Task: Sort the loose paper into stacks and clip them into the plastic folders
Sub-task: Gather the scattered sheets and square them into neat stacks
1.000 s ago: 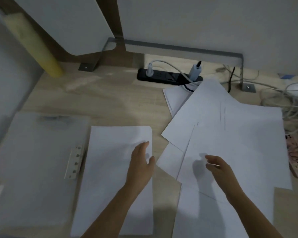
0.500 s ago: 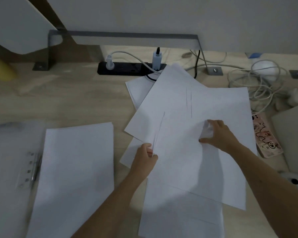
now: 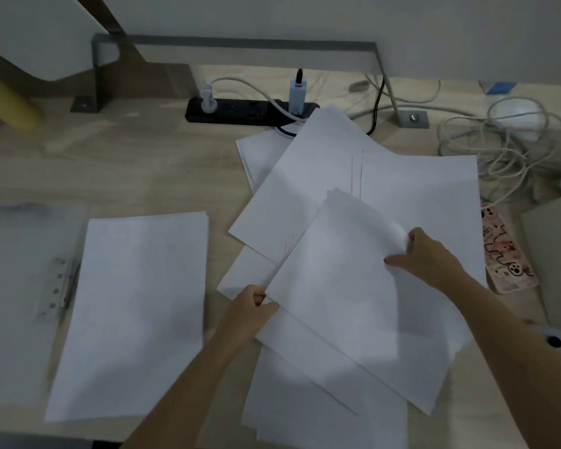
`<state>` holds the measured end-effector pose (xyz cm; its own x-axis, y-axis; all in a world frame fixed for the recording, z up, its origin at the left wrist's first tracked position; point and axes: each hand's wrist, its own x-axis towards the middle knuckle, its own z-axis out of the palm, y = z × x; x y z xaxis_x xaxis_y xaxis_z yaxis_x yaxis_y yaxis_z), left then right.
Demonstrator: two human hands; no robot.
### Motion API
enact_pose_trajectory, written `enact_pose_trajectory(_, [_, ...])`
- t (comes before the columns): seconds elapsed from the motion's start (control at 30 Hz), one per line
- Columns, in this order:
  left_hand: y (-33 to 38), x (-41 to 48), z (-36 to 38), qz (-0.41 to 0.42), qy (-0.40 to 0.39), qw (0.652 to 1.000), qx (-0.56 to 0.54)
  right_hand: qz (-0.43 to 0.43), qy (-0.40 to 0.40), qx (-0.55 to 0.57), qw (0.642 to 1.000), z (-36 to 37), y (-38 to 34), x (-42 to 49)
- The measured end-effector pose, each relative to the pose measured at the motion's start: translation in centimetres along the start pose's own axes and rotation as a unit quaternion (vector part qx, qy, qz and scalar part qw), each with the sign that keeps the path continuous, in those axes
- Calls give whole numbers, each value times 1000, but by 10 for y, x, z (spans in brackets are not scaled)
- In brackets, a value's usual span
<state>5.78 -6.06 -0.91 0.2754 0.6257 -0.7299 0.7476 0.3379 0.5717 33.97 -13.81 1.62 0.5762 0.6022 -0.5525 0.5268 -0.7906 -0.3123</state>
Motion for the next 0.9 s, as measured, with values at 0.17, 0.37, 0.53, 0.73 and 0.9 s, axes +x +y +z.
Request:
enact_pose_trajectory(0.17, [-2, -7, 3, 0, -3, 1000, -19, 70, 0, 104, 992, 6, 41, -36])
enact_pose_trajectory(0.37, [-5, -14, 2, 42, 88, 995, -30, 128, 56, 184, 973, 22, 66, -67])
enact_pose_trajectory(0.53, [-21, -23, -11, 31, 122, 990, -65, 153, 74, 206, 964, 39, 64, -78])
enact_pose_trajectory(0.73, [-51, -41, -11, -29, 127, 976, -173, 126, 87, 236, 960, 45, 63, -91])
enact_pose_trajectory(0.9, [-66, -55, -10, -42, -36, 998, -5, 150, 55, 250, 955, 58, 61, -109])
